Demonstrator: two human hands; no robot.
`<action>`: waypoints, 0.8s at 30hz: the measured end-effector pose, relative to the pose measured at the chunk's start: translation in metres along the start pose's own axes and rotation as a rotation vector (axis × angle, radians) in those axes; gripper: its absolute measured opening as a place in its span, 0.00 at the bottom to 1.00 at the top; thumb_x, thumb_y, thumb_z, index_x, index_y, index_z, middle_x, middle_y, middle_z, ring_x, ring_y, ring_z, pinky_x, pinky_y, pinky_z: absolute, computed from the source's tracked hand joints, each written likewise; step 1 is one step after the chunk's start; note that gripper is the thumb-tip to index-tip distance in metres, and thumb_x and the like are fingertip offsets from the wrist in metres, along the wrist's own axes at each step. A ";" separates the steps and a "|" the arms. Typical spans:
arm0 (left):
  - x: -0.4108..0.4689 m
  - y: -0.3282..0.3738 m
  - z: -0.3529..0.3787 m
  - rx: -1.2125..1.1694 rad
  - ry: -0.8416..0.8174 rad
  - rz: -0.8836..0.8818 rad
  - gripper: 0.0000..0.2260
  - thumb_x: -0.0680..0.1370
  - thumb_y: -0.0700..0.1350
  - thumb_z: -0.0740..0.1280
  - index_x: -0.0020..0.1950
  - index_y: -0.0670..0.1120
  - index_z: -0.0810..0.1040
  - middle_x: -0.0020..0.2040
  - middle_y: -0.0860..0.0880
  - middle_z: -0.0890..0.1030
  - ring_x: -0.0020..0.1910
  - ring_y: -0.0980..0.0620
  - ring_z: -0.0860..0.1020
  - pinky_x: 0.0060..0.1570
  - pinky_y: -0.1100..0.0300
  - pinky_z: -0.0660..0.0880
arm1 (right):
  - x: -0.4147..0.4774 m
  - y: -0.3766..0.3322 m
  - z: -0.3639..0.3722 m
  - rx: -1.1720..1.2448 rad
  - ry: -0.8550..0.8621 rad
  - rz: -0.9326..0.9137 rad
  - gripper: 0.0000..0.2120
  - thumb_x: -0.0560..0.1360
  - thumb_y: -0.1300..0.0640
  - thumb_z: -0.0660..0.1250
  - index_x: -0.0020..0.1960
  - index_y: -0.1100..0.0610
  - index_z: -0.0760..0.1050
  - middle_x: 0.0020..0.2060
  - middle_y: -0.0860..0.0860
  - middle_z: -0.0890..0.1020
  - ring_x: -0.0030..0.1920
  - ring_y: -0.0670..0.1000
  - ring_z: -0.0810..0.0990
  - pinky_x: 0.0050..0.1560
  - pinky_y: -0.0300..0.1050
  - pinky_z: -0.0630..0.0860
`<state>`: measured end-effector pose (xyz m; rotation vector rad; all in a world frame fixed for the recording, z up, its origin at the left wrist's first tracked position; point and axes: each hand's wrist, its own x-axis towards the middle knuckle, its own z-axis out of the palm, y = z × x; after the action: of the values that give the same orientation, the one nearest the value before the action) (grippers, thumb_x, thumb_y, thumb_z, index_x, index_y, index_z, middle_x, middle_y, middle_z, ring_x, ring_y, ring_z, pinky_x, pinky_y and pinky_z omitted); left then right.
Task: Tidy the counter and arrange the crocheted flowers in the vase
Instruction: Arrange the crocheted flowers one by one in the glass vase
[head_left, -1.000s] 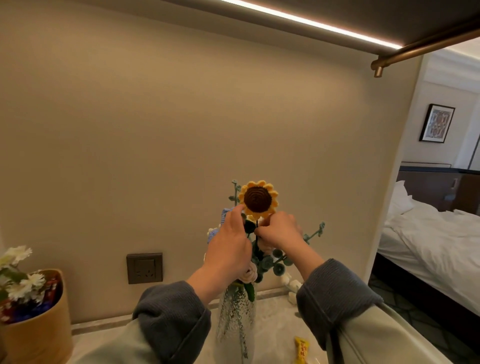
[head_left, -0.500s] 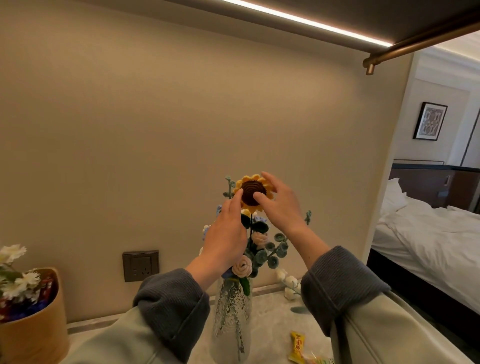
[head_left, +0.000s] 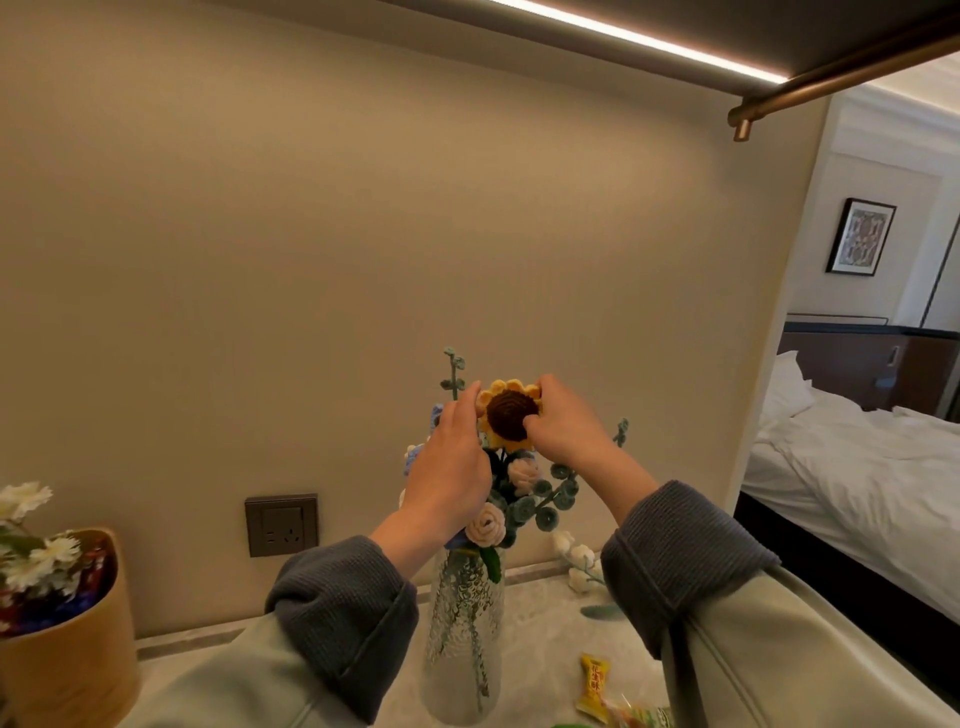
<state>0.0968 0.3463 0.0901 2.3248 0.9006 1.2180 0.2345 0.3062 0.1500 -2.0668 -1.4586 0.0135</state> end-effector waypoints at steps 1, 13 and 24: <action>0.000 0.001 0.000 -0.008 -0.002 -0.012 0.30 0.78 0.35 0.56 0.77 0.53 0.51 0.72 0.48 0.63 0.66 0.46 0.69 0.60 0.48 0.72 | 0.000 0.000 0.000 -0.024 -0.039 0.008 0.12 0.77 0.61 0.62 0.60 0.58 0.67 0.51 0.57 0.77 0.47 0.56 0.77 0.47 0.53 0.77; -0.008 0.026 -0.006 -0.340 0.110 -0.029 0.22 0.80 0.40 0.58 0.72 0.55 0.62 0.60 0.54 0.72 0.53 0.58 0.74 0.51 0.61 0.74 | -0.023 -0.015 -0.025 0.579 0.301 -0.201 0.21 0.74 0.68 0.62 0.65 0.56 0.69 0.58 0.52 0.75 0.59 0.51 0.75 0.61 0.48 0.75; -0.025 0.134 0.082 -0.792 0.051 0.099 0.15 0.78 0.37 0.59 0.60 0.54 0.71 0.51 0.51 0.79 0.44 0.51 0.80 0.39 0.57 0.79 | -0.079 0.097 -0.070 0.711 0.688 -0.140 0.13 0.75 0.66 0.61 0.53 0.50 0.75 0.47 0.48 0.80 0.49 0.49 0.80 0.51 0.56 0.80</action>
<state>0.2036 0.2296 0.1065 1.7079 0.2277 1.3553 0.3097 0.1853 0.1363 -1.2104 -0.9622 -0.1889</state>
